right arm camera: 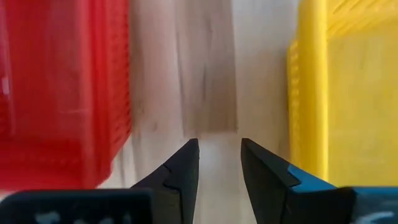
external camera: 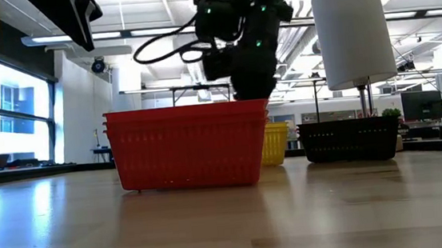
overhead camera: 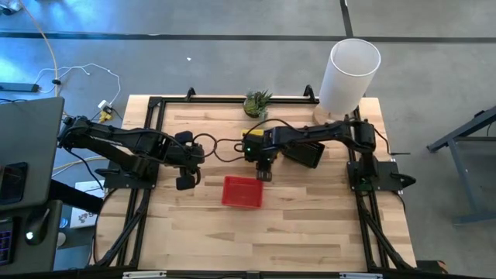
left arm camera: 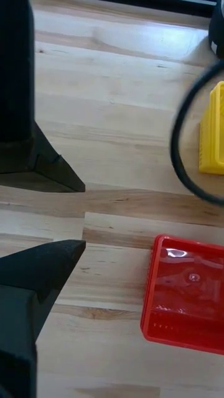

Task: Stack baskets by color
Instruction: Adjust the stacked bins on the table

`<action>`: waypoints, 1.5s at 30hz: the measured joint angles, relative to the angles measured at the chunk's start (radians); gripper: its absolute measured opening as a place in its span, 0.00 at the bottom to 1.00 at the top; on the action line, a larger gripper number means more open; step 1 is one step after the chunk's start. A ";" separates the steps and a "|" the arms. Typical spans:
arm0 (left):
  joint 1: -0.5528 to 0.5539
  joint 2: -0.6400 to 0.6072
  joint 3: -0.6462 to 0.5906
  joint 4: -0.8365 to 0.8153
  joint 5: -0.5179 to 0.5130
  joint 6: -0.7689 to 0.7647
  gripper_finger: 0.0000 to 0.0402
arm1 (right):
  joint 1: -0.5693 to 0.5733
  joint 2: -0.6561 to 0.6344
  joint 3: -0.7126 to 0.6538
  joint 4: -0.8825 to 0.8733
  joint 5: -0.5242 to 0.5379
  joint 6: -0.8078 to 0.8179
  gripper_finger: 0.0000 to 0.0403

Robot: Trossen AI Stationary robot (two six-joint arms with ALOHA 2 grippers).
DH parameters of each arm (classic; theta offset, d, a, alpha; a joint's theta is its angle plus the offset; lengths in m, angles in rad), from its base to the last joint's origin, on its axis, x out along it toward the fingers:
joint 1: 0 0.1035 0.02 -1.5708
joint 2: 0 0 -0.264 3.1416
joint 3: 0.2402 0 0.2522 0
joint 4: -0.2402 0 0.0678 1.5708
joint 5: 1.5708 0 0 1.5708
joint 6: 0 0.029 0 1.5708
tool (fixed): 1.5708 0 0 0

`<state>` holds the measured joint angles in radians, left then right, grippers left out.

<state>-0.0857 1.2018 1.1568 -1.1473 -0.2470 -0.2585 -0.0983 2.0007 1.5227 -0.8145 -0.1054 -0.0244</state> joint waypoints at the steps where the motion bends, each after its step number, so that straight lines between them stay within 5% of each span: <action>1: 0.000 0.000 0.000 0.000 0.000 0.000 0.30 | 0.007 -0.010 0.000 -0.017 0.006 0.002 0.27; 37: 0.000 0.000 0.000 0.000 0.000 -0.004 0.30 | 0.278 -0.086 -0.005 -0.490 0.206 0.226 0.27; 45: 0.000 0.000 0.000 0.000 0.000 -0.003 0.30 | 0.292 -0.193 -0.271 -0.364 0.121 0.302 0.27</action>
<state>-0.0856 1.2018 1.1568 -1.1469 -0.2469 -0.2615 0.1932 1.8074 1.2513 -1.1783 0.0152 0.2775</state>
